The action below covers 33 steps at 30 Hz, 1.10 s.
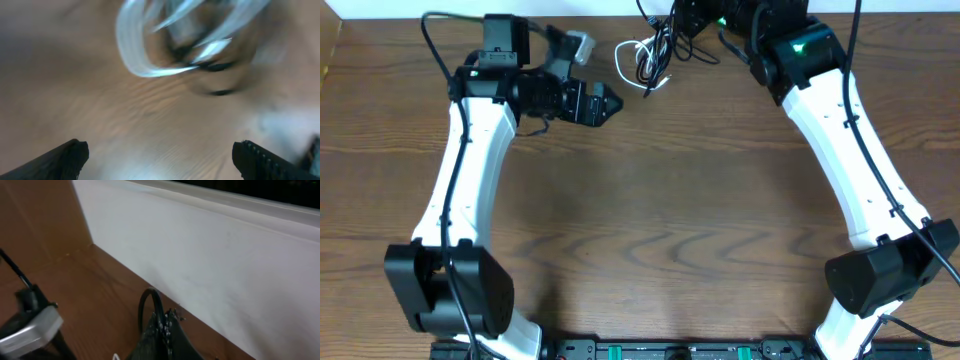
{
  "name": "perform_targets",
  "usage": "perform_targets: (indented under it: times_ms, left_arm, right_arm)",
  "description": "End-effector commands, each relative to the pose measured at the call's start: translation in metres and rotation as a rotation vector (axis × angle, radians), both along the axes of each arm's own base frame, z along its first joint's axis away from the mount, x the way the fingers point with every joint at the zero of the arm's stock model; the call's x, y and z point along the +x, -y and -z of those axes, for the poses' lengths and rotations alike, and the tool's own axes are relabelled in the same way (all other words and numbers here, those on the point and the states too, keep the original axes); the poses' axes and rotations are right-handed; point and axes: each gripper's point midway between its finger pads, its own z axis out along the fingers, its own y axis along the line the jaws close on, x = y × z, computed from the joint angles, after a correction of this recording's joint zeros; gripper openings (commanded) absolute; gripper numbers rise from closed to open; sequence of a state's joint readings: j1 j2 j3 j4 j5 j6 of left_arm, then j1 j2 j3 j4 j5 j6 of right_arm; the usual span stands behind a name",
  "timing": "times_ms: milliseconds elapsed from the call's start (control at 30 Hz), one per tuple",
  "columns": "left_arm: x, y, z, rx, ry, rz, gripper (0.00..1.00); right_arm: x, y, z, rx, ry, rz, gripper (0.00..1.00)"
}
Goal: Untangle cables
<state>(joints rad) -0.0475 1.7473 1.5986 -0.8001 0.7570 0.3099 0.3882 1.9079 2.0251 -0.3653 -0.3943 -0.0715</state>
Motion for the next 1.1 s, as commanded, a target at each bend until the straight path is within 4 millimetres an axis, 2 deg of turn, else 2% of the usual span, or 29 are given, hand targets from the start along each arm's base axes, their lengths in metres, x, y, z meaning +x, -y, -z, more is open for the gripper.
perform_targets:
  times_ms: [0,200,400,467,667,767,800,833,900,933,1067]
  left_arm:
    - [-0.016,0.035,-0.039,-0.153,0.215,0.296,0.98]
    - [-0.008,0.057,-0.040,-0.139,0.298,0.351,0.98]
    - [0.020,0.072,-0.008,-0.007,0.244,0.218,0.98]
    - [0.023,0.077,-0.001,0.002,0.245,0.224,0.98]
    - [0.040,0.080,0.005,-0.030,0.241,0.175,0.98]
    - [0.049,0.080,0.000,-0.048,0.264,0.147,0.98]
    - [0.052,0.080,-0.002,-0.046,0.275,0.140,0.94]
    - [0.055,0.079,-0.002,-0.038,0.285,0.131,0.67]
    - [0.058,0.076,-0.002,-0.019,0.293,0.114,0.19]
    - [0.059,0.074,0.000,-0.010,0.288,0.106,0.08]
    - [0.052,0.068,0.011,0.014,0.228,0.093,0.08]
  right_arm:
    - [-0.014,-0.007,-0.012,0.051,-0.008,-0.091,0.01]
    - [-0.018,-0.010,-0.013,0.074,-0.026,-0.116,0.01]
    - [-0.026,-0.017,-0.016,0.090,-0.031,-0.177,0.01]
    - [-0.026,-0.017,-0.016,0.091,-0.031,-0.178,0.01]
    - [-0.036,-0.023,-0.018,0.107,-0.038,-0.245,0.01]
    - [-0.039,-0.025,-0.019,0.111,-0.041,-0.268,0.01]
    - [-0.039,-0.025,-0.018,0.111,-0.041,-0.267,0.01]
    - [-0.039,-0.025,-0.018,0.111,-0.042,-0.267,0.01]
    - [-0.039,-0.024,-0.018,0.111,-0.042,-0.265,0.01]
    - [-0.037,-0.022,-0.018,0.111,-0.041,-0.261,0.01]
    - [-0.028,-0.008,-0.018,0.112,-0.039,-0.230,0.01]
